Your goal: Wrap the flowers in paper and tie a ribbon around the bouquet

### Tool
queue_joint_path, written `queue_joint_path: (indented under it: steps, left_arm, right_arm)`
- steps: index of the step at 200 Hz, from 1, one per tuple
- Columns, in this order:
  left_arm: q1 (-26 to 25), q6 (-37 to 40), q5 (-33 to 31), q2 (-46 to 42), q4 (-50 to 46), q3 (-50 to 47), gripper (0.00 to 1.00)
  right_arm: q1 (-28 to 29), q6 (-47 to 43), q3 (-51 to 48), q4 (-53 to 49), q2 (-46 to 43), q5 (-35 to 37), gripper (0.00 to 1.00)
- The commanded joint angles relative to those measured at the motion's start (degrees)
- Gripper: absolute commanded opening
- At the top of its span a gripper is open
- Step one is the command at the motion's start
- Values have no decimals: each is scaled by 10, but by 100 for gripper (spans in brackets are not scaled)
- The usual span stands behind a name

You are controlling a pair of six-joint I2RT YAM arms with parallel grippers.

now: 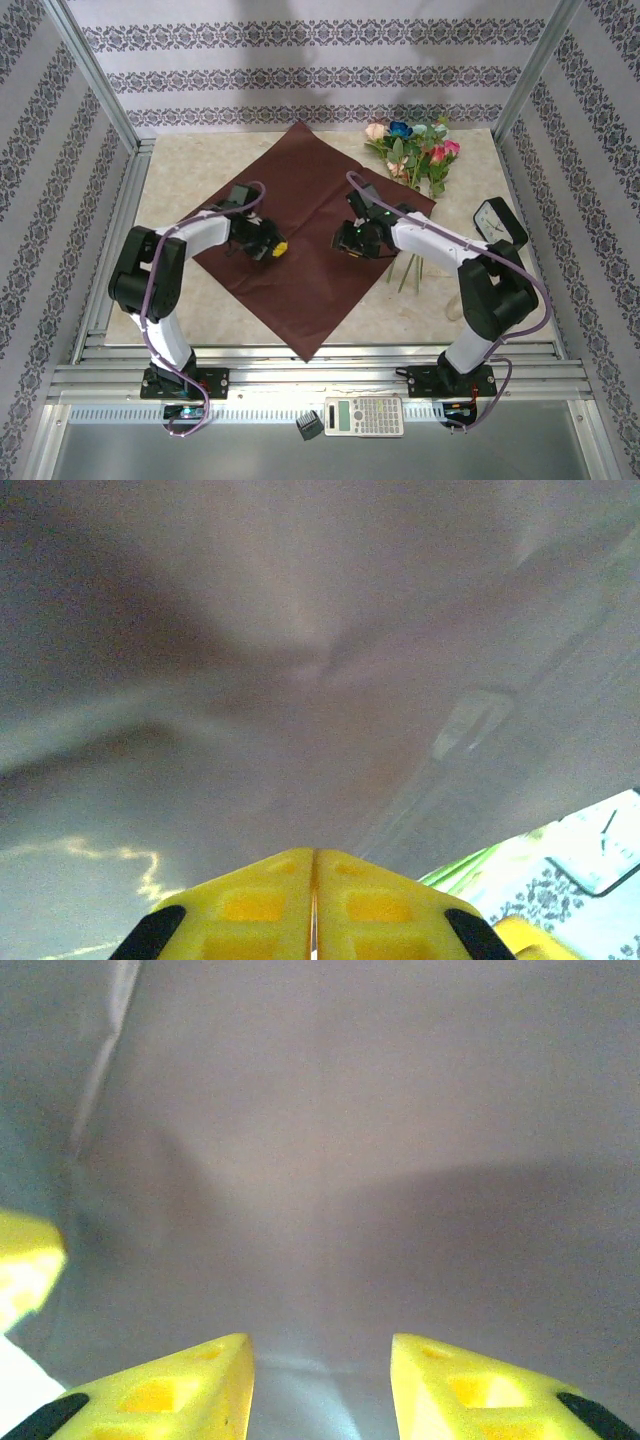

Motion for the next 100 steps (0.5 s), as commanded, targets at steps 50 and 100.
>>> queue_joint_path:
  steps: [50,100]
  left_arm:
    - [34,56,-21,-15,-32,-88,9]
    - [63,102,-47,-65,-87,-129,9]
  right_arm:
    - [-166,-106,71,-83,-12,94,42]
    - [-239,-127,149,-88,67,117,43]
